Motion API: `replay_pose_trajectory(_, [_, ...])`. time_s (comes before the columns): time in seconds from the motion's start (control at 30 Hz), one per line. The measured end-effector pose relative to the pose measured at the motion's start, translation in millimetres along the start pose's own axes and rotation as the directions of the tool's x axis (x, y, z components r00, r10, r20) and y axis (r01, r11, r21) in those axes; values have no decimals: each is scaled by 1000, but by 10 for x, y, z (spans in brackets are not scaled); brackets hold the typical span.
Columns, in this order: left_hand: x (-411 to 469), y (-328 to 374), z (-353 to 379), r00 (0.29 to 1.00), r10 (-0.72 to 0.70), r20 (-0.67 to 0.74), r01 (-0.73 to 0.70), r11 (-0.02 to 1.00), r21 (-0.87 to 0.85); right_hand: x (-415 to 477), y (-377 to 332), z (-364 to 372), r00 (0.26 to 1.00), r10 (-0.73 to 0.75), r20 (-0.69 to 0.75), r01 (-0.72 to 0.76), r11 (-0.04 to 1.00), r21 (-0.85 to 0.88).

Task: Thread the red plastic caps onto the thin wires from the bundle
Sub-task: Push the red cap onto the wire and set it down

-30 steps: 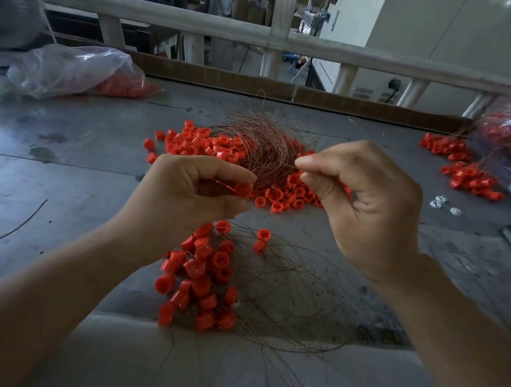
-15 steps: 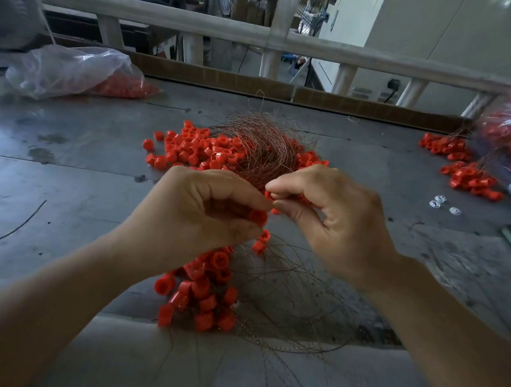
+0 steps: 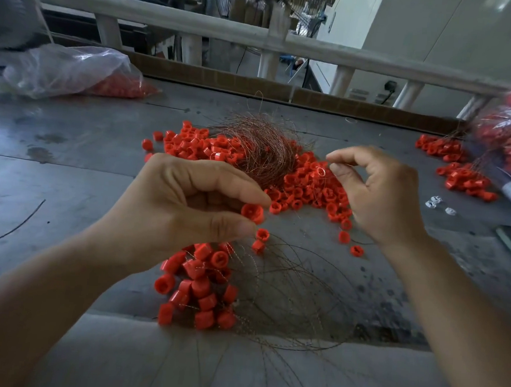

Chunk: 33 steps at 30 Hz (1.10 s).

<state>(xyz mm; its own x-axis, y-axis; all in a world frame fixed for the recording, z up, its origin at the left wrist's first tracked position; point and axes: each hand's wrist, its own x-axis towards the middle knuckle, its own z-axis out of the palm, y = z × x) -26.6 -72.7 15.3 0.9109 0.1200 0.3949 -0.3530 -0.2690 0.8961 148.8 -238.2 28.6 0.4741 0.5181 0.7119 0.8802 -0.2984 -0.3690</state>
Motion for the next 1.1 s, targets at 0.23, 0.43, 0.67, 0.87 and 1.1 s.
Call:
replay_pose_trajectory(0.23, [5, 78, 28, 998, -59, -18, 58, 998, -34, -11, -93, -44, 1000, -11, -20, 12, 999, 52])
replay_pose_trajectory(0.43, [12, 150, 93, 1000, -19, -24, 18, 999, -27, -130, -380, -54, 960, -278, -38, 276, 916, 291])
replay_pose_trajectory(0.67, [15, 153, 104, 999, -20, -25, 20, 1000, -3, -214, -443, 62, 910, -405, 92, 371, 892, 260])
replay_pose_trajectory(0.87, [11, 177, 109, 999, -19, -35, 19, 1000, -3, -194, -460, 19, 939, -344, 13, 327, 903, 278])
replay_pose_trajectory(1.1, [28, 165, 120, 987, -52, -154, 44, 998, -54, -114, -463, -193, 953, -247, -174, 288, 917, 276])
